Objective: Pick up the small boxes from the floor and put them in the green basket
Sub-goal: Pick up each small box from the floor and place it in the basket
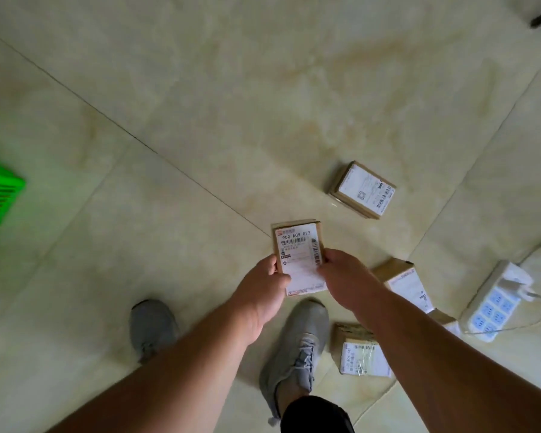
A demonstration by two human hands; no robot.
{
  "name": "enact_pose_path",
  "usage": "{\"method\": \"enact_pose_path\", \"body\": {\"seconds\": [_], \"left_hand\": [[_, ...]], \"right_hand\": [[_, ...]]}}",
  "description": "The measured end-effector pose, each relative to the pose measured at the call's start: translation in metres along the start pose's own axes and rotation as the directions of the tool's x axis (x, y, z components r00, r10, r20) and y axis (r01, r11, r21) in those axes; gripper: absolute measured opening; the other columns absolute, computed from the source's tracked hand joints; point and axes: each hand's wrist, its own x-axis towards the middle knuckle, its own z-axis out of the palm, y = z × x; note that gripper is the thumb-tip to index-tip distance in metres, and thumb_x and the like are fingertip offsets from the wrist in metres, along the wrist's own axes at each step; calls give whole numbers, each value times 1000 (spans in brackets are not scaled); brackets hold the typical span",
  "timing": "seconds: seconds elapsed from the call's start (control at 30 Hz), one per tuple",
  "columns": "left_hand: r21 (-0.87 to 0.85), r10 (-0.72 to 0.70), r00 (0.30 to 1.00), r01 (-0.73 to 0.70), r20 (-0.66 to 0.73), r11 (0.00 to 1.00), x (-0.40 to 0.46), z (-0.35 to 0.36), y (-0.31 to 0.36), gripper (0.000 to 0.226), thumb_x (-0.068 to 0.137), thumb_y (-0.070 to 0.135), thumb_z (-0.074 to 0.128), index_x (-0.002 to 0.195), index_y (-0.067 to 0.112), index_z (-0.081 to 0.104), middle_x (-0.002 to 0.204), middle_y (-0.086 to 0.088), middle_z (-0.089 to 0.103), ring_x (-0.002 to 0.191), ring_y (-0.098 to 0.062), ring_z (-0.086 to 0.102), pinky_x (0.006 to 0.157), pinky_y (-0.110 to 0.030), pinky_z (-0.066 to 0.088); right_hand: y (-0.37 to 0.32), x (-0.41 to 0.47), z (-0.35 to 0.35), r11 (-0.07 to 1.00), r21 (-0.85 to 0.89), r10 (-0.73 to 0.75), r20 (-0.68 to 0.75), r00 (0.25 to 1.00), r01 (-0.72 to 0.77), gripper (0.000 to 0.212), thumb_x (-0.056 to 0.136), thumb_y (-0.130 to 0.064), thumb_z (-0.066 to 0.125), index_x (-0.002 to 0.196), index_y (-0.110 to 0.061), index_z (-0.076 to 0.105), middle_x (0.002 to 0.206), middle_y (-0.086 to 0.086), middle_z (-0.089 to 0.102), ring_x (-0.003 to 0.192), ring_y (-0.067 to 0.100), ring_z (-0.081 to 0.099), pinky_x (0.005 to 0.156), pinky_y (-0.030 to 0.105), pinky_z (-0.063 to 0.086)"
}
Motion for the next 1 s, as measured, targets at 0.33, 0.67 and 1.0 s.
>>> {"method": "enact_pose_path", "body": {"seconds": [0.33, 0.67, 1.0], "left_hand": [[-290, 36, 977, -97, -210, 952, -134, -162, 19, 53, 85, 11, 51, 93, 60, 69, 108, 26, 69, 109, -4, 63, 110, -41, 44], [-515, 47, 941, -225, -335, 827, -255, -333, -1, 52, 87, 18, 54, 99, 68, 64, 124, 21, 67, 119, -10, 61, 110, -42, 44], [-673, 58, 901, -363, -431, 644, -302, -467, -40, 56, 91, 2, 46, 128, 38, 67, 120, 19, 74, 121, -10, 62, 106, -37, 39]], "right_hand": [[-196, -103, 64, 957, -166, -218, 131, 967, 238, 43, 92, -16, 43, 128, -22, 64, 125, 1, 69, 107, 23, 63, 71, 28, 47], [-380, -210, 180, 847, -351, -315, 273, 909, 399, 41, 96, -15, 40, 128, -24, 66, 128, -2, 69, 108, 18, 62, 73, 22, 44], [-513, -249, 302, 717, -458, -368, 393, 843, 526, 42, 99, -18, 41, 134, -25, 63, 134, 0, 66, 110, 19, 61, 77, 27, 45]]}}
